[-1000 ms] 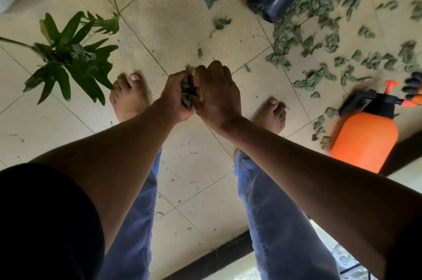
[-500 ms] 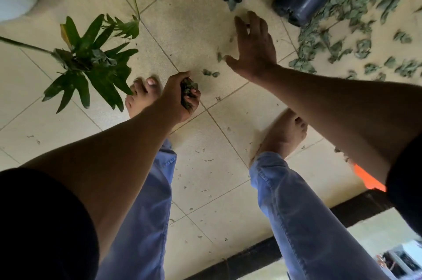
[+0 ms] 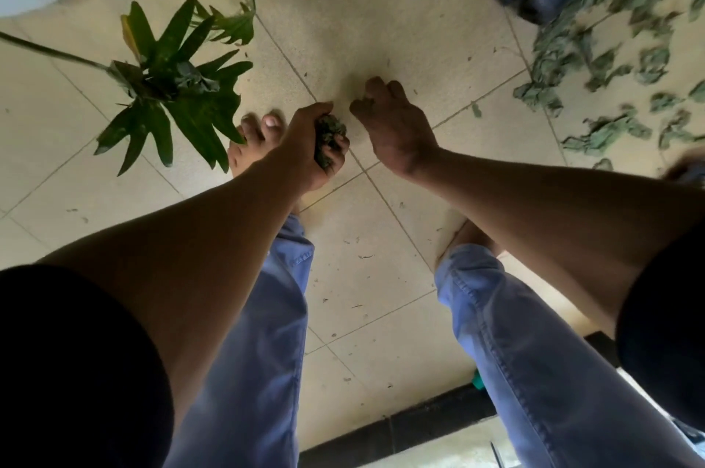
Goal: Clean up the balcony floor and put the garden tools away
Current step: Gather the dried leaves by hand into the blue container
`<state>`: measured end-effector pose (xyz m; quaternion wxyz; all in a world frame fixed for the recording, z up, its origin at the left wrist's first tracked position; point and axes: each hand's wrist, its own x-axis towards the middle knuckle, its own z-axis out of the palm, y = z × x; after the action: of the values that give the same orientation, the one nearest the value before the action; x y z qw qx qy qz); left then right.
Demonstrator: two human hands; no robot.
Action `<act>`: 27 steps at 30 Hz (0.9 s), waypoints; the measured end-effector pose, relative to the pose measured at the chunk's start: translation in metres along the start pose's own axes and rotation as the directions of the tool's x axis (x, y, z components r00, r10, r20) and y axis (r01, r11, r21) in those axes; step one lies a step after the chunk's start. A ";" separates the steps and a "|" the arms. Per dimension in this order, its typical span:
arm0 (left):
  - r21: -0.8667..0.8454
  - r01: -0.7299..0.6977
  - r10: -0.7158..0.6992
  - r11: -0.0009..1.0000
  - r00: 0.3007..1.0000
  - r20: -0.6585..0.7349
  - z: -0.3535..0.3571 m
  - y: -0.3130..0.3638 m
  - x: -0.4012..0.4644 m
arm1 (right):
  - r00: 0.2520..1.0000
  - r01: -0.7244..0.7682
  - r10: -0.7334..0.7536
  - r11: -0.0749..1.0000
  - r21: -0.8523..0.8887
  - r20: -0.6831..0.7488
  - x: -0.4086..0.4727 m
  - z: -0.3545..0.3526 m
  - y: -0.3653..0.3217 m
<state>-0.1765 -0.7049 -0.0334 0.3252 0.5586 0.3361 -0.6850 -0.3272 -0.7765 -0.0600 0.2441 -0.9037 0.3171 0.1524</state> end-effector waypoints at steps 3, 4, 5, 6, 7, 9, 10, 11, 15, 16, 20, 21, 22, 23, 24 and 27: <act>-0.002 0.006 -0.006 1.000 1.000 -0.007 -0.007 0.000 -0.003 | 0.998 0.014 -0.014 1.000 0.010 0.059 0.006 -0.004 -0.006; 0.005 0.013 -0.013 1.000 1.000 -0.020 -0.009 0.000 -0.004 | 0.998 0.014 -0.014 1.000 0.004 0.068 0.008 -0.005 -0.007; -0.003 0.014 -0.014 1.000 0.999 -0.031 -0.009 0.000 -0.006 | 0.997 0.009 -0.009 1.000 0.006 0.071 0.009 -0.006 -0.007; -0.004 0.015 -0.015 1.000 0.999 -0.034 -0.011 0.000 -0.005 | 0.998 -0.008 0.007 1.000 0.023 0.069 0.010 -0.007 -0.007; -0.003 0.016 -0.016 1.000 0.999 -0.039 -0.012 -0.001 -0.003 | 0.997 -0.041 0.037 0.998 0.052 0.065 0.011 -0.007 -0.006; -0.023 0.006 -0.007 1.000 0.999 -0.046 -0.010 -0.002 -0.008 | 0.987 -0.159 0.154 0.980 0.118 0.053 0.009 -0.008 -0.002; -0.036 0.010 -0.011 0.999 0.999 -0.043 -0.007 -0.003 -0.010 | 0.970 -0.243 0.238 0.956 0.163 0.047 0.008 -0.009 0.002; -0.036 0.007 -0.008 0.999 0.999 -0.045 -0.004 -0.004 -0.012 | 0.943 -0.333 0.330 0.916 0.222 0.049 0.005 -0.011 0.006; -0.016 0.002 -0.003 1.000 1.000 -0.017 0.017 -0.013 -0.021 | 0.822 -0.514 0.549 0.604 0.609 0.149 -0.013 -0.034 0.012; -0.007 -0.001 0.001 1.000 1.000 -0.007 0.024 -0.015 -0.023 | 0.805 -0.495 0.571 0.498 0.712 0.161 -0.022 -0.046 0.009; 0.095 -0.052 0.051 0.994 0.999 0.008 0.050 -0.027 -0.024 | 0.810 -0.352 0.580 0.358 0.865 0.090 -0.060 -0.094 -0.006; 0.136 -0.068 0.066 0.988 0.998 0.022 0.056 -0.030 -0.023 | 0.823 -0.329 0.565 0.385 0.862 0.061 -0.069 -0.103 -0.010; 0.182 -0.090 0.081 0.979 0.995 0.055 0.063 -0.034 -0.023 | 0.834 -0.308 0.551 0.417 0.855 0.032 -0.077 -0.108 -0.014; 0.241 -0.120 0.102 0.963 0.991 0.083 0.070 -0.039 -0.023 | 0.838 -0.294 0.546 0.444 0.846 0.004 -0.083 -0.109 -0.016; 0.290 -0.140 0.110 0.947 0.987 0.118 0.078 -0.043 -0.024 | 0.833 -0.292 0.553 0.475 0.830 -0.023 -0.087 -0.107 -0.018; 0.396 -0.143 0.082 0.907 0.982 0.168 0.104 -0.059 -0.035 | 0.781 -0.374 0.616 0.591 0.715 -0.101 -0.094 -0.094 -0.021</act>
<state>-0.2758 -0.7554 0.0221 0.2651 0.5801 0.1288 -0.7594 -0.3732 -0.7660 0.0660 0.4351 -0.6413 0.6287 -0.0647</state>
